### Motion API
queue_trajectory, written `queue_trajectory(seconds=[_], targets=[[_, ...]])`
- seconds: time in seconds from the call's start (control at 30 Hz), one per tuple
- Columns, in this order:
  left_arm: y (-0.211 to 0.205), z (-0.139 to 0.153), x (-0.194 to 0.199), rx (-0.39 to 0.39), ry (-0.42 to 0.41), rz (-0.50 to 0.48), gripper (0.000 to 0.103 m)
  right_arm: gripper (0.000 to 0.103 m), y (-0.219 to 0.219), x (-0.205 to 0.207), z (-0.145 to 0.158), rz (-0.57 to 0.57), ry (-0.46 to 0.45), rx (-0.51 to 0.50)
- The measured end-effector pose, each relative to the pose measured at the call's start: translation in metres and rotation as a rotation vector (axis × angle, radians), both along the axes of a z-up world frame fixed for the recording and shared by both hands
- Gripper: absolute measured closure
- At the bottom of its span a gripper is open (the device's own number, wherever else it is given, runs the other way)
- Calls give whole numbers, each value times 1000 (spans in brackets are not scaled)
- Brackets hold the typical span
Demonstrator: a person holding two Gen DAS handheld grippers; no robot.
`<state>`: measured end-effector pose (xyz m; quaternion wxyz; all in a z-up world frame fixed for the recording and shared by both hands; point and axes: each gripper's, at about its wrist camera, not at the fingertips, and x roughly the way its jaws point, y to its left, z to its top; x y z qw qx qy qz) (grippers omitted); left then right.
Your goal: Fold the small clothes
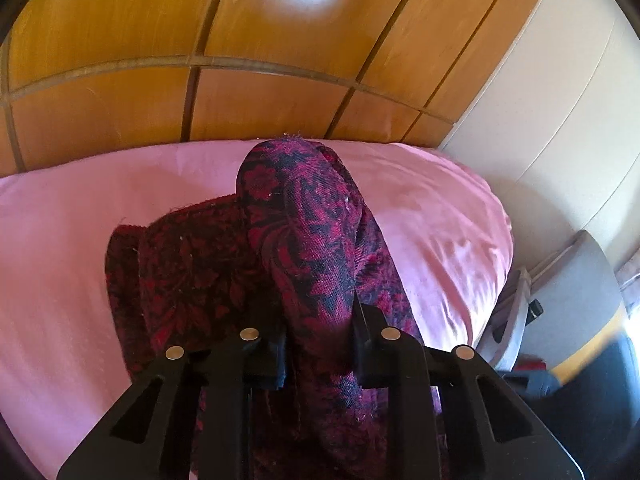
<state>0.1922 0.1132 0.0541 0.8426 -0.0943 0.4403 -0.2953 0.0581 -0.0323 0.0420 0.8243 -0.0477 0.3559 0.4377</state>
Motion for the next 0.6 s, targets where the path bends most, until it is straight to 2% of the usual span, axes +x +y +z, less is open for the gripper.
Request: queue_trajectory(seconds=[0.13,0.17,0.2,0.27,0.37,0.47,0.57,0.6], targets=[[25,3,-2,-7,-4,30,80,42,-66,14,14,-67,131,201],[28,3,-3,-3,-6,36,80,47,-77,20,13,-103,147,226],[34,2,-4,1,-4,48,80,52,-86,27,8,-162,139,203],[43,0,-4,-7,8,67,80,57,-83,38,-5,-205,145,152],[58,-5,-5,3,17,110,80,67,-57,44,-19,-195,147,94],[79,-18,-10,13,45,175,80,67,-16,45,-29,-161,95,-2],[96,-52,-17,45,115,258,79,66,6,43,-45,-132,78,-74],[96,-66,-20,87,121,285,73,66,12,41,-56,-124,81,-104]])
